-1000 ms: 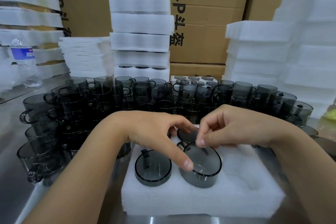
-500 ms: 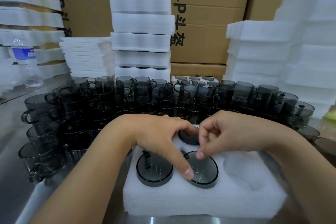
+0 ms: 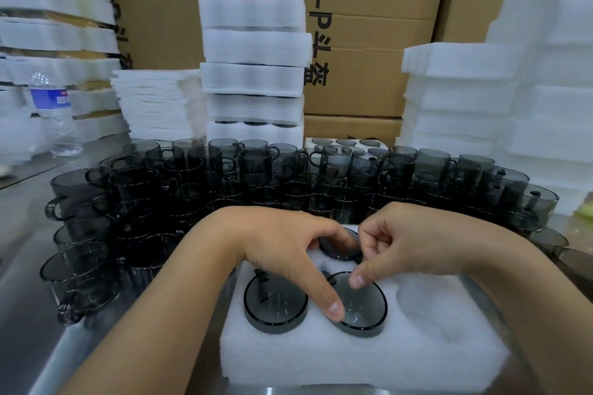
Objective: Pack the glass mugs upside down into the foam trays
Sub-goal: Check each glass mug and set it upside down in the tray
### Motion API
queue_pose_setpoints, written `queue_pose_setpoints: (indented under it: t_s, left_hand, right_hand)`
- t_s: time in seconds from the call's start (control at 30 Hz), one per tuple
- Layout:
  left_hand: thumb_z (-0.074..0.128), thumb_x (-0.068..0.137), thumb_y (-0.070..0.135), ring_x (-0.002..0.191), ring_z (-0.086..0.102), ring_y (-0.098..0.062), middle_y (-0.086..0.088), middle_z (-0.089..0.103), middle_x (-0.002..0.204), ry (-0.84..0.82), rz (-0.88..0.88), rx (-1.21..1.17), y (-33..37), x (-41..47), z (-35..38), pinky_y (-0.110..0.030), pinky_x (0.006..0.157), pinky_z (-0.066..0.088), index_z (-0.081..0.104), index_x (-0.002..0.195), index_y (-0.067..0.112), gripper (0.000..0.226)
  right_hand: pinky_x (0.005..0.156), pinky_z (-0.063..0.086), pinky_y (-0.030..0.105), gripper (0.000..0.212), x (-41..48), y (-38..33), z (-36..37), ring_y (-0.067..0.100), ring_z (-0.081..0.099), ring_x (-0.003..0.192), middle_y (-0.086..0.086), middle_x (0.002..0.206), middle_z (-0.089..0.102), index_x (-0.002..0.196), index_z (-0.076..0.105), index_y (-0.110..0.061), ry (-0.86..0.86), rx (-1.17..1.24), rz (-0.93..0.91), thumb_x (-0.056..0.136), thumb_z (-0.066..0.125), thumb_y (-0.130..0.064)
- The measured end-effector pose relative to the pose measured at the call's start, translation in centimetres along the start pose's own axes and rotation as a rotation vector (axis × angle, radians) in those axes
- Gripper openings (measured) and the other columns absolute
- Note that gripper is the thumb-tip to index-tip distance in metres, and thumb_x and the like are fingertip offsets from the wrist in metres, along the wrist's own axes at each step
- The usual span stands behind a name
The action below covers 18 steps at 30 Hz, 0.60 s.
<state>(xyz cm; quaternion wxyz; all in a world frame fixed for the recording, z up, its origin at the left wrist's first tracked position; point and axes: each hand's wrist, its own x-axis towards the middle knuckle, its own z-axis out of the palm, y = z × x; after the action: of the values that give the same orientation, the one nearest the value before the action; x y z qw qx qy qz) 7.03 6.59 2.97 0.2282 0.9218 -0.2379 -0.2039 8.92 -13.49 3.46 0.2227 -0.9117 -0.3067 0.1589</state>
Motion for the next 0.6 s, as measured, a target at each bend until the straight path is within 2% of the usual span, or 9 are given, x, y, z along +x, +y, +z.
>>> queue_pose_setpoints:
  t_s: [0.13,0.17,0.23,0.3,0.37,0.43,0.53,0.6]
  left_hand:
    - [0.082,0.065,0.051,0.095,0.041,0.030,0.052,0.042,0.096,-0.001,0.034,-0.009,-0.4,0.2,-0.1,-0.006,0.079,0.035,0.043,0.131,0.049,0.077]
    - [0.081,0.066,0.051,0.097,0.044,0.027,0.050,0.045,0.100,0.000,0.048,-0.018,-0.4,0.2,-0.1,-0.006,0.080,0.037,0.045,0.129,0.048,0.074]
    - [0.078,0.070,0.051,0.096,0.052,0.018,0.036,0.056,0.110,0.065,0.087,-0.089,-0.5,0.3,-0.1,-0.009,0.079,0.041,0.051,0.123,0.046,0.060]
    - [0.074,0.075,0.048,0.083,0.057,0.013,0.024,0.065,0.106,0.298,0.140,-0.213,-0.7,0.9,-0.1,-0.012,0.075,0.043,0.060,0.113,0.042,0.041]
    - [0.070,0.078,0.048,0.076,0.057,0.006,0.022,0.064,0.107,0.649,0.113,-0.223,-1.4,1.5,-0.3,-0.016,0.073,0.043,0.061,0.108,0.041,0.032]
    - [0.064,0.084,0.045,0.085,0.054,-0.001,0.018,0.056,0.119,0.914,-0.013,-0.106,-2.4,1.9,-0.5,-0.022,0.077,0.043,0.056,0.119,0.037,0.037]
    - [0.059,0.090,0.035,0.118,0.045,-0.020,0.003,0.049,0.136,1.027,-0.246,0.118,-4.0,2.2,-0.8,-0.039,0.098,0.041,0.045,0.136,0.026,0.049]
    - [0.055,0.092,0.031,0.127,0.037,-0.025,0.000,0.046,0.142,1.032,-0.338,0.201,-4.5,2.6,-0.9,-0.040,0.100,0.035,0.039,0.141,0.022,0.053]
  right_hand:
    - [0.047,0.027,0.025,0.038,0.1,0.1,0.0,0.010,0.033,0.045,-0.009,0.045,0.040,0.058,0.056,-0.026,0.000,-0.013,-0.011,0.056,0.079,-0.056]
    - [0.048,0.027,0.026,0.038,0.1,0.2,0.0,0.011,0.034,0.046,-0.009,0.046,0.040,0.058,0.056,-0.026,0.001,-0.016,-0.012,0.056,0.079,-0.056]
    - [0.049,0.027,0.026,0.039,0.1,0.2,0.0,0.012,0.035,0.048,-0.009,0.047,0.039,0.059,0.057,-0.025,0.002,-0.026,-0.016,0.057,0.079,-0.056]
    - [0.048,0.026,0.025,0.040,0.2,0.2,0.0,0.011,0.033,0.047,-0.009,0.046,0.039,0.060,0.056,-0.025,-0.002,-0.031,-0.022,0.058,0.079,-0.057]
    - [0.046,0.026,0.024,0.041,0.1,0.2,-0.1,0.010,0.032,0.045,-0.009,0.045,0.039,0.059,0.055,-0.024,-0.010,-0.025,-0.028,0.059,0.079,-0.057]
    - [0.046,0.025,0.024,0.041,0.0,0.2,-0.1,0.011,0.031,0.045,-0.009,0.045,0.038,0.057,0.053,-0.024,-0.013,-0.017,-0.032,0.061,0.079,-0.056]
    - [0.046,0.025,0.024,0.042,-0.1,0.3,0.0,0.011,0.030,0.046,-0.009,0.046,0.038,0.058,0.053,-0.023,-0.015,-0.008,-0.030,0.061,0.079,-0.056]
    - [0.045,0.025,0.023,0.042,-0.1,0.3,0.0,0.011,0.030,0.046,-0.009,0.046,0.038,0.058,0.052,-0.023,-0.017,-0.011,-0.031,0.062,0.078,-0.056]
